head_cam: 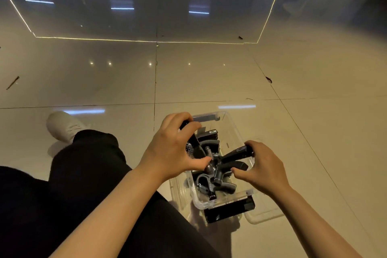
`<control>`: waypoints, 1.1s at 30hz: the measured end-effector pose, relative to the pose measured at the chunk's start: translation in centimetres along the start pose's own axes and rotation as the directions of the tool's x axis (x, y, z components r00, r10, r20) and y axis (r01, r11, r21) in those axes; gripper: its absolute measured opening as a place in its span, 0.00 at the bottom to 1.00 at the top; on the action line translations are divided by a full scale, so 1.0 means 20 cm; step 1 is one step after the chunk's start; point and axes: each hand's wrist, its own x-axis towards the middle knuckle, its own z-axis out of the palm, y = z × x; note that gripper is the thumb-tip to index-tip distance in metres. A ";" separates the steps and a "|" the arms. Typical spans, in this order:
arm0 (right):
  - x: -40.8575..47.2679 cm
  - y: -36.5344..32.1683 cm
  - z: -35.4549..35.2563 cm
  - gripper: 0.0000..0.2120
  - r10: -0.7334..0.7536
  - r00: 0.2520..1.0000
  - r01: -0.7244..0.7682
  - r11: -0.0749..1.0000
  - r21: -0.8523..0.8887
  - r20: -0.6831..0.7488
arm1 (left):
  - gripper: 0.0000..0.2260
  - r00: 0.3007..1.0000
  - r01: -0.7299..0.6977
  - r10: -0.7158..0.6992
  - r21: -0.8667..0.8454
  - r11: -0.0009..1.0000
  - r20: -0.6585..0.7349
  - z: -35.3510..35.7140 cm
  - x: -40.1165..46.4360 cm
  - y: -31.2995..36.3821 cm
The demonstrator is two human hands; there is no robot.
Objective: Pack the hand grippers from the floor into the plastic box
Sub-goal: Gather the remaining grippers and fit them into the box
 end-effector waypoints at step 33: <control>0.28 0.21 0.52 0.32 -0.005 0.881 -0.096 0.977 0.190 0.473 | 0.28 0.970 0.108 -0.116 0.051 0.993 0.211 0.11 -0.07 -0.26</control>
